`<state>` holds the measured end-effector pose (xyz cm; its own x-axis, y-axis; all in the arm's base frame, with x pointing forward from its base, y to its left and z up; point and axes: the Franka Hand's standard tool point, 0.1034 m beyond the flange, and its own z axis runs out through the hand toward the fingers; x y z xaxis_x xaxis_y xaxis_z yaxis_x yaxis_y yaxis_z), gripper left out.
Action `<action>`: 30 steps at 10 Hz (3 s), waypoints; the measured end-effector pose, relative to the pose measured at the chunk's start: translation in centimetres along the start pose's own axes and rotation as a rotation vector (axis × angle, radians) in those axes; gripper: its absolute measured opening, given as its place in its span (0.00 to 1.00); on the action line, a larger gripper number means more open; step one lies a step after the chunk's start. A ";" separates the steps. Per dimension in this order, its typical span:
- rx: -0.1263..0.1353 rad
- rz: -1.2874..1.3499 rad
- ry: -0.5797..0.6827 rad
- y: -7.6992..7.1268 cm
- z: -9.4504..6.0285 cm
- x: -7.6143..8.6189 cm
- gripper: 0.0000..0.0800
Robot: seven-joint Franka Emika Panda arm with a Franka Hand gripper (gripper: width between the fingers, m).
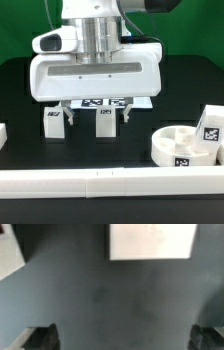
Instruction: Assemble stool
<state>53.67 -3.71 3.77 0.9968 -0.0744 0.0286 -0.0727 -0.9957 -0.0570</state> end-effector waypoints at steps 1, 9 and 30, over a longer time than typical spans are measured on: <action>0.001 0.039 -0.057 -0.3 0.1 -0.3 0.81; 0.068 0.074 -0.626 -1.6 0.6 -2.4 0.81; 0.014 0.098 -1.107 0.0 2.5 -4.4 0.81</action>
Offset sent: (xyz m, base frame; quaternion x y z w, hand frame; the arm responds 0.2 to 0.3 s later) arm 0.0000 0.0000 0.0000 0.0000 -0.1938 0.0000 0.9810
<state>49.35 -3.20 1.17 0.4665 -0.0556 -0.8827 -0.1592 -0.9870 -0.0220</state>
